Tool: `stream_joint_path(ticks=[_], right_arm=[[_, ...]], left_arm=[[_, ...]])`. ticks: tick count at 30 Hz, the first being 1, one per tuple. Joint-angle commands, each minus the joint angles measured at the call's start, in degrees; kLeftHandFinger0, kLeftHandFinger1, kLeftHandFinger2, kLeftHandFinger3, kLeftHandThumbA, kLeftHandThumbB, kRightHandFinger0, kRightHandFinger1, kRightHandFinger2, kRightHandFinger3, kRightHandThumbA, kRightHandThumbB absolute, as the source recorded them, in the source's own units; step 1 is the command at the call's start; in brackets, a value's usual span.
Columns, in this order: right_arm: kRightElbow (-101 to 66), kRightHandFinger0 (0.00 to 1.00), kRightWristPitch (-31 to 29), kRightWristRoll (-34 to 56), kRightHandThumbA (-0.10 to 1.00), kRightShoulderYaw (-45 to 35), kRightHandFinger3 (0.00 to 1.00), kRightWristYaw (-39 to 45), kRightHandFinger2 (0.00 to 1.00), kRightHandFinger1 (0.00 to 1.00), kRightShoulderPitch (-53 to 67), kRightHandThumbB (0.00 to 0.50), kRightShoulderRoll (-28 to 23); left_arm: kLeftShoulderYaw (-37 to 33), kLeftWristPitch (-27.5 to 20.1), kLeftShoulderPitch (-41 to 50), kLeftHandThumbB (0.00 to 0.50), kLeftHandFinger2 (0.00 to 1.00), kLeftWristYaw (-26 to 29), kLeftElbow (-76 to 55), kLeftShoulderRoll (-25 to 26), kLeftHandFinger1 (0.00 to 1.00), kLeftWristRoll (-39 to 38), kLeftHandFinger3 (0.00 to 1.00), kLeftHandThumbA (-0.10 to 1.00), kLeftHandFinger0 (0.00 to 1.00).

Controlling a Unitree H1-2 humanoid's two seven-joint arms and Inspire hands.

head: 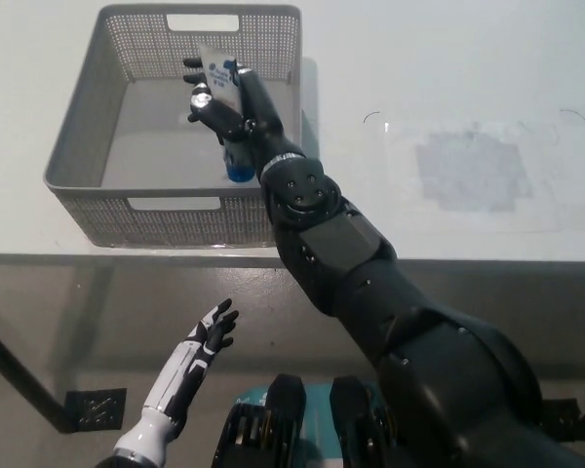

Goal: Use the right hand to pick up a shampoo and place it into a container on the left side

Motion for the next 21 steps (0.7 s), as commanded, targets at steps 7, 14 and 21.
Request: stream_joint_path(ticks=[7, 14, 21], right_arm=[[-1.41, 0.00, -6.39, -1.20, -0.10, -0.17, 0.71, -4.21, 0.71, 0.38, -1.86, 0.156, -0.11], [-1.99, 0.00, -9.91, -1.04, -0.10, -0.71, 0.65, -7.47, 0.70, 0.35, -1.93, 0.177, 0.56], [-2.72, 0.85, -11.97, -1.01, 0.62, 0.46, 1.00, -1.59, 1.00, 0.97, -0.53, 0.391, -0.58]], left_arm=[[-0.50, -2.35, -1.58, 0.082, 1.00, -0.51, -0.52, 0.90, 1.00, 1.55, 1.00, 0.98, 1.00], [-0.60, -1.81, -1.62, 0.082, 1.00, -0.34, -0.70, 0.72, 1.00, 2.02, 1.00, 0.98, 1.00], [-0.76, -1.75, -1.88, 0.084, 1.00, -0.76, -0.79, 0.93, 1.00, 2.23, 1.00, 0.98, 1.00]])
